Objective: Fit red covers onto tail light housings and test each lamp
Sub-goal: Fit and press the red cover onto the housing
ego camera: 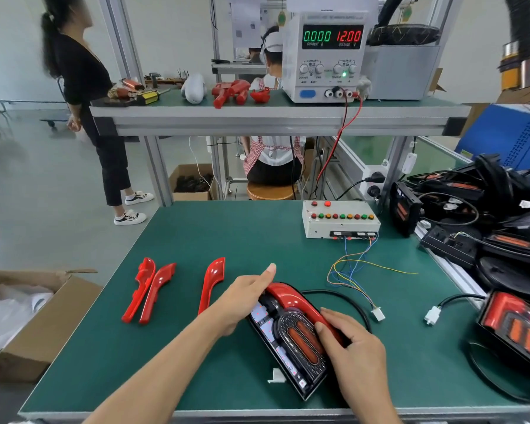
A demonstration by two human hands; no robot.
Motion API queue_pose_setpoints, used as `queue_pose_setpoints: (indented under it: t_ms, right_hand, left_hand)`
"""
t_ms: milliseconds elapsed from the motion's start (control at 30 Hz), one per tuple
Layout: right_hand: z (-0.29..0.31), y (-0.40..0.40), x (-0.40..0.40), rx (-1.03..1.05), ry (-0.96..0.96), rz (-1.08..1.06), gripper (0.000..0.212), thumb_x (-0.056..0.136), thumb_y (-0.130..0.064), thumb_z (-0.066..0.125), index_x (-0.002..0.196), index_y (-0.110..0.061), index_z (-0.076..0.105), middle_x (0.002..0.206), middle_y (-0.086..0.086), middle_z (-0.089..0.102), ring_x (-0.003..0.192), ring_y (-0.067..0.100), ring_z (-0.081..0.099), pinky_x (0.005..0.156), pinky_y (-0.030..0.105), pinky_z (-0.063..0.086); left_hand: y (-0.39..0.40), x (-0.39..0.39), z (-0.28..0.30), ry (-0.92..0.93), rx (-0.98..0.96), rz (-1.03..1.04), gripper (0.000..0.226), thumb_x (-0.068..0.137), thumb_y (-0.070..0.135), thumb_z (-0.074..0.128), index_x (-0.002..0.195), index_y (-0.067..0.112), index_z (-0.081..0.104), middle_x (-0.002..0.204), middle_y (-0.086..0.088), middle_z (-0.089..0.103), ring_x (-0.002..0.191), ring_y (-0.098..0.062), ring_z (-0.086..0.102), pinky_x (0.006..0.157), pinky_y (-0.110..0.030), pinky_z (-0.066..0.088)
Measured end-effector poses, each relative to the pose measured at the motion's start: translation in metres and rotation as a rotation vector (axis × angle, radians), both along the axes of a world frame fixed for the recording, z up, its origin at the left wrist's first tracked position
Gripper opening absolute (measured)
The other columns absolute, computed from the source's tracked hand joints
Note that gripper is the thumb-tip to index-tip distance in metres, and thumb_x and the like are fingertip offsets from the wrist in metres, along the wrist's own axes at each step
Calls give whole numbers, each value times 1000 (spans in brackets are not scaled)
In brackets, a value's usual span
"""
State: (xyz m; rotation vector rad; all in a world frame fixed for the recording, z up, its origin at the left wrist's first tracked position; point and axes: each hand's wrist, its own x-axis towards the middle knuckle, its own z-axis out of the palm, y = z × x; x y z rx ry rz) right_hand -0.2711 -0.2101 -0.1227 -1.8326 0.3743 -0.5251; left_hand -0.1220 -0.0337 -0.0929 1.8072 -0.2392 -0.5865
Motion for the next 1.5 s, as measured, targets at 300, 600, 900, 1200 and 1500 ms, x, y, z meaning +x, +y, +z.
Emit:
queue_pose_setpoints:
  t_ms: [300, 600, 900, 1200, 1500]
  right_hand:
    - [-1, -2, -3, -35, 2, 17, 28, 81, -13, 84, 96, -35, 80, 100, -31, 72, 99, -10, 65, 88, 1, 42]
    - [-2, -7, -9, -261, -54, 56, 26, 91, -16, 74, 114, -26, 78, 116, -26, 69, 112, -17, 58, 98, -1, 35]
    - [-4, -10, -8, -232, -35, 62, 26, 89, -14, 76, 111, -29, 80, 111, -30, 70, 109, -15, 60, 95, -1, 36]
    - [1, -13, -8, 177, 65, 91, 51, 86, -15, 80, 120, -47, 63, 105, -26, 74, 97, -7, 69, 81, 9, 50]
    - [12, -27, 6, 283, 217, 258, 26, 95, -24, 69, 120, -29, 73, 108, -11, 78, 101, 6, 73, 89, 23, 56]
  left_hand:
    - [5, -4, -1, -110, -2, -34, 60, 70, 80, 70, 83, 22, 73, 83, 8, 76, 75, -11, 68, 79, -26, 50]
    - [8, -10, 0, -52, -42, 7, 57, 71, 62, 83, 103, 16, 73, 97, -1, 80, 92, -19, 76, 86, -32, 57]
    - [4, -14, 2, -31, -57, 46, 42, 81, 45, 85, 103, 11, 73, 96, -6, 80, 92, -26, 76, 91, -41, 60]
    - [2, -18, 4, -52, -137, 82, 47, 70, 44, 88, 101, 11, 73, 95, -8, 79, 88, -26, 76, 85, -37, 61]
    - [5, -19, 6, -35, -278, 133, 49, 72, 37, 89, 109, 10, 70, 100, -11, 79, 92, -31, 76, 83, -39, 62]
